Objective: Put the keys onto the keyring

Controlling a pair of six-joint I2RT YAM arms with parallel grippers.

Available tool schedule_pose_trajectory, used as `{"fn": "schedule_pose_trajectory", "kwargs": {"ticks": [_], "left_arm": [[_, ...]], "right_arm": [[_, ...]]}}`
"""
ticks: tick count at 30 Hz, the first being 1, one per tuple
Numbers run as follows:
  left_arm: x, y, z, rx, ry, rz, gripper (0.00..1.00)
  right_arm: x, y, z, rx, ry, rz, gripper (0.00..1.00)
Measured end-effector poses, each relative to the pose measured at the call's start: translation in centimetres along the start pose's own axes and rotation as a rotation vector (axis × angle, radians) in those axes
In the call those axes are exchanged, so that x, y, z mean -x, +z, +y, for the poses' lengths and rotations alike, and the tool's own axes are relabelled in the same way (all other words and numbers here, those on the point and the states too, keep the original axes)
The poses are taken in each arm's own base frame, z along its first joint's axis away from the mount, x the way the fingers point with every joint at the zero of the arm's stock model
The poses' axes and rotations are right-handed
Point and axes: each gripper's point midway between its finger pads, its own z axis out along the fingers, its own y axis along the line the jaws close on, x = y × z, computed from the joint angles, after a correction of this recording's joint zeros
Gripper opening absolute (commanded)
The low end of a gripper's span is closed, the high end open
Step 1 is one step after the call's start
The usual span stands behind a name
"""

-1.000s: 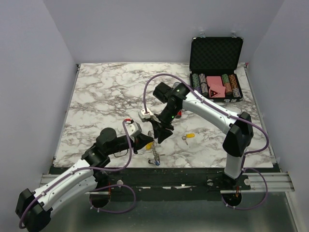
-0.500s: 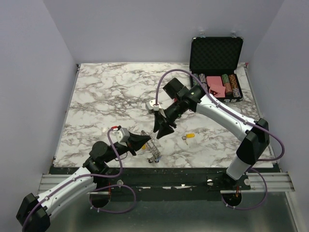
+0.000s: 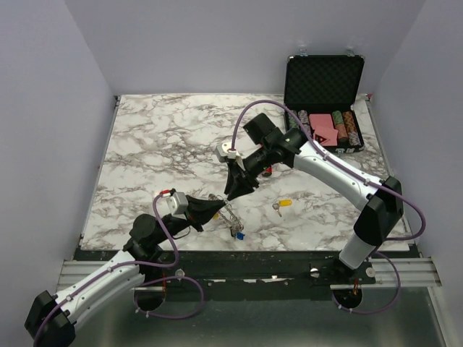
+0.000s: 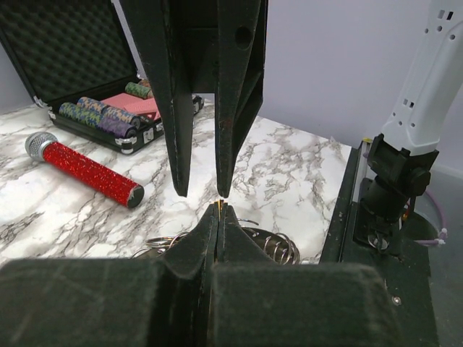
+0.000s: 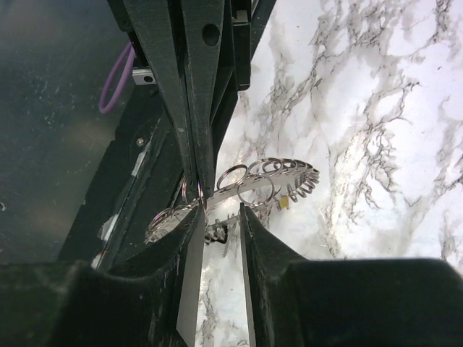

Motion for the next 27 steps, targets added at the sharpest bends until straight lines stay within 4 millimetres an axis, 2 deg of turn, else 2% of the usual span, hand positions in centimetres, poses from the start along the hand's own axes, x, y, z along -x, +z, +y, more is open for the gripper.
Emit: {"fn": "schedule_pose_trajectory", "kwargs": {"ticks": [12,21,24,27], "left_arm": [[0.1,0.0,0.2,0.014,0.0,-0.007,0.0],[0.0,0.1,0.3,0.018,-0.003,-0.002,0.0],[-0.2,0.1,0.4,0.019,-0.005,0.004,0.0],[-0.2,0.1,0.4,0.021,-0.009,0.005,0.0]], "right_arm": [[-0.4,0.5,1.2,0.079,0.018,-0.027,0.31],[-1.1,1.1,1.2,0.108,0.038,-0.028,0.18],[-1.4,1.3,1.1,0.112,0.049,-0.025,0.0],[-1.5,1.3,1.1,0.114,0.054,-0.022,0.0]]}}
